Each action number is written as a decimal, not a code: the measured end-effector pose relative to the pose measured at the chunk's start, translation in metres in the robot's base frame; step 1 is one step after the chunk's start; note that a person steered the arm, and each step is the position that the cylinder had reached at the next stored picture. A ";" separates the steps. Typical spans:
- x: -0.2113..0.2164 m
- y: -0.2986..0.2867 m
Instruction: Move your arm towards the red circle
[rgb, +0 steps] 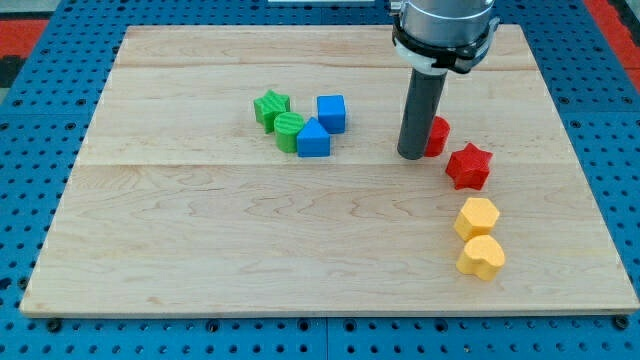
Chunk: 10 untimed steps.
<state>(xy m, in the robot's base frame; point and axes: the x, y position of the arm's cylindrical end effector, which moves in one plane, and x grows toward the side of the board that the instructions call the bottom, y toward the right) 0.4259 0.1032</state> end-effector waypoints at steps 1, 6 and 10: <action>0.000 0.000; 0.020 -0.104; 0.020 -0.141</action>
<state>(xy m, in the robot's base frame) 0.4462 -0.0377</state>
